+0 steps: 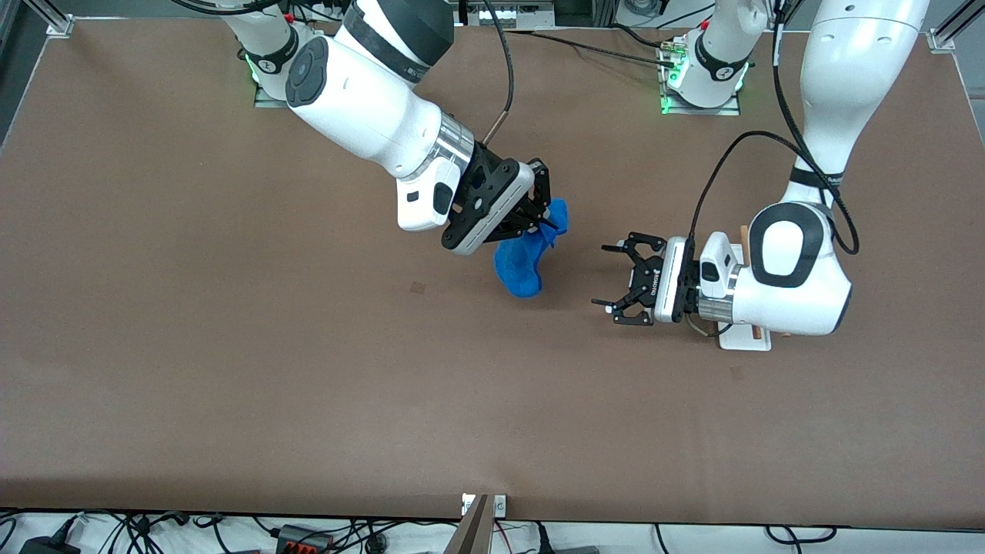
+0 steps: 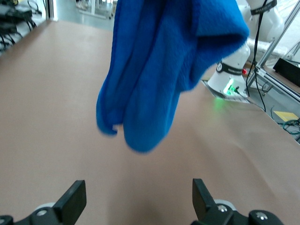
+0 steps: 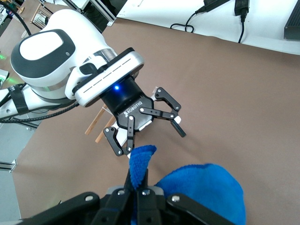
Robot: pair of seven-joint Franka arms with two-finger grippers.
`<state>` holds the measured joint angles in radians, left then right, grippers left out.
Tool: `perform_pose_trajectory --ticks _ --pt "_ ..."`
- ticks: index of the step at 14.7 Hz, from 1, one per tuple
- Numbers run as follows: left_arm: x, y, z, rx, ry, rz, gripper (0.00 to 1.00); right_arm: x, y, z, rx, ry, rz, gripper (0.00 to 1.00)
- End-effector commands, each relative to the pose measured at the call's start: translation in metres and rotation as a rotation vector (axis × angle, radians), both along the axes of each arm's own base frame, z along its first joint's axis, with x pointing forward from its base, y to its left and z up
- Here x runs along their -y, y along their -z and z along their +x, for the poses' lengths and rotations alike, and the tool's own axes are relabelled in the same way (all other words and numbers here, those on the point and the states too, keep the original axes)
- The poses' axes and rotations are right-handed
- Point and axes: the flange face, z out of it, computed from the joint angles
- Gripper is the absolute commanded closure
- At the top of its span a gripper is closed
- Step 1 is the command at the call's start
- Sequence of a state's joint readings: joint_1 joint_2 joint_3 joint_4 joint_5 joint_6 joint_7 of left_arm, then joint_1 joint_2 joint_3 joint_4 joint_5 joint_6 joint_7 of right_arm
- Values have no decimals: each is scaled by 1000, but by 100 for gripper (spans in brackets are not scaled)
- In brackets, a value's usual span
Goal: Pass towel and hang on rack
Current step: 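Close the left gripper on the hanging towel below the right gripper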
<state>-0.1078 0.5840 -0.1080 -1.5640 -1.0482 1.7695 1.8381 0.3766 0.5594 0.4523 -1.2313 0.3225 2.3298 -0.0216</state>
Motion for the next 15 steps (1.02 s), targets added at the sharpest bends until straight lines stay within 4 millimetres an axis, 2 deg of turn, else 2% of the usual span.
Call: perform_pose_trajectory --ticks 1,3,6,8,12,15 --pt "29 -13 8 64 -26 -48 1 -3 -4 2 -2 -4 25 100" --pt "47 -25 11 84 -27 -62 2 -3 -3 2 -2 -5 23 100" --pt "59 -42 13 97 -33 -91 4 -3 -3 2 -1 -5 22 100" --pt "62 -44 13 80 -41 -88 5 -2 -3 3 2 -6 19 100" --pt "98 -45 6 83 -84 -83 6 -2 -2 2 2 -6 17 100" --pt "108 -47 3 87 -92 -74 7 -2 -2 2 1 -7 16 100"
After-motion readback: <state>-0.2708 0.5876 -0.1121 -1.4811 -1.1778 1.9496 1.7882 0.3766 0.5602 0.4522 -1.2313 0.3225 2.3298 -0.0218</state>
